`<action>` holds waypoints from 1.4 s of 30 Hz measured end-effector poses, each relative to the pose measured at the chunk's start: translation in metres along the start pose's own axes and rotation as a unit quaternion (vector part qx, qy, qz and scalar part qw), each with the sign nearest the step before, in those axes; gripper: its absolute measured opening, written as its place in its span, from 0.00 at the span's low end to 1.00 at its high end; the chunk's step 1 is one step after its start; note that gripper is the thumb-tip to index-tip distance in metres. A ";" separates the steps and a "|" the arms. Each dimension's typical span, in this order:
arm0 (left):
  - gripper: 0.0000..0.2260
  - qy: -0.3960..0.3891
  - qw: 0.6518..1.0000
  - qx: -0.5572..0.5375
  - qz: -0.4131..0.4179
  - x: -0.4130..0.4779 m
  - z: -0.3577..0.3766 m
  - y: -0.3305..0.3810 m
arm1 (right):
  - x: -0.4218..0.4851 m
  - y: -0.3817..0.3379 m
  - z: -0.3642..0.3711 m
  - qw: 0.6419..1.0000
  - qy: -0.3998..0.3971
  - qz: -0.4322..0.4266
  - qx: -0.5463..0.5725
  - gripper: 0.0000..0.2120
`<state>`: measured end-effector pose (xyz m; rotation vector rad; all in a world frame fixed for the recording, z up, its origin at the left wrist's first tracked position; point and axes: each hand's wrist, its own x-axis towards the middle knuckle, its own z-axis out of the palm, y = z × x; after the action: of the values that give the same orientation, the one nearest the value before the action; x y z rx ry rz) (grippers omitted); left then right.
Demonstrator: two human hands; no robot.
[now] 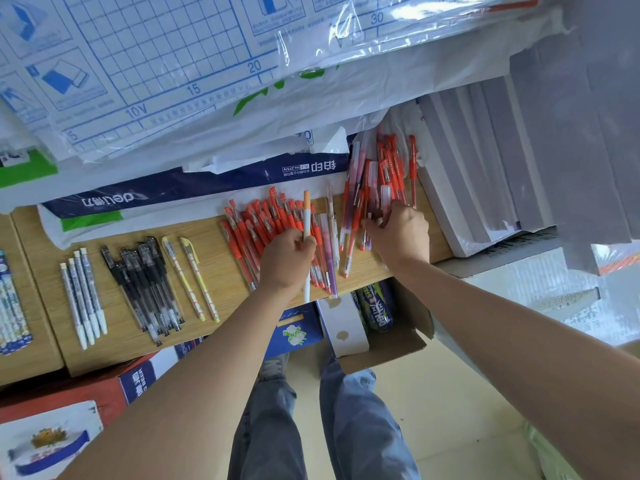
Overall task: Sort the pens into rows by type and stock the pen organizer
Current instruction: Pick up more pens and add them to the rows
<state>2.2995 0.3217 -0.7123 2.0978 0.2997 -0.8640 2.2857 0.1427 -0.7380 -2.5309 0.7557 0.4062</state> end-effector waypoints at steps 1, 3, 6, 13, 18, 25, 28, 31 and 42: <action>0.13 -0.001 1.000 -0.002 0.001 0.000 0.000 0.000 | 0.001 -0.002 0.001 1.000 -0.004 0.002 0.001 0.12; 0.13 -0.003 1.000 -0.006 -0.001 0.000 0.000 0.000 | 0.003 -0.005 0.001 1.000 -0.013 0.013 0.009 0.12; 0.13 -0.005 1.000 -0.003 -0.002 0.001 0.000 0.001 | 0.008 -0.010 -0.002 0.998 -0.019 0.044 0.030 0.13; 0.12 -0.005 1.000 0.002 -0.005 0.006 -0.002 0.001 | 0.007 -0.022 -0.018 0.989 -0.091 0.006 0.114 0.12; 0.12 -0.008 1.000 0.002 -0.009 0.010 -0.006 -0.004 | 0.013 -0.034 0.002 0.996 -0.060 -0.024 0.054 0.12; 0.13 -0.010 1.000 -0.008 0.008 0.009 -0.011 -0.006 | 0.022 -0.035 0.007 0.999 -0.039 -0.033 0.005 0.15; 0.13 -0.009 1.000 -0.023 0.006 0.007 -0.012 -0.006 | 0.020 -0.034 -0.002 0.994 -0.073 -0.046 0.070 0.17; 0.10 -0.017 0.997 -0.069 -0.019 0.003 -0.015 -0.002 | 0.010 -0.035 -0.015 0.974 -0.190 -0.039 0.121 0.13; 0.11 0.020 0.929 -0.346 -0.133 -0.027 -0.054 -0.003 | -0.049 -0.079 -0.035 0.865 -0.483 -0.109 0.083 0.12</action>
<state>2.3035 0.3675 -0.6730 1.4300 0.8004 -0.7256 2.2974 0.2050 -0.6615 -1.8388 0.0928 1.3115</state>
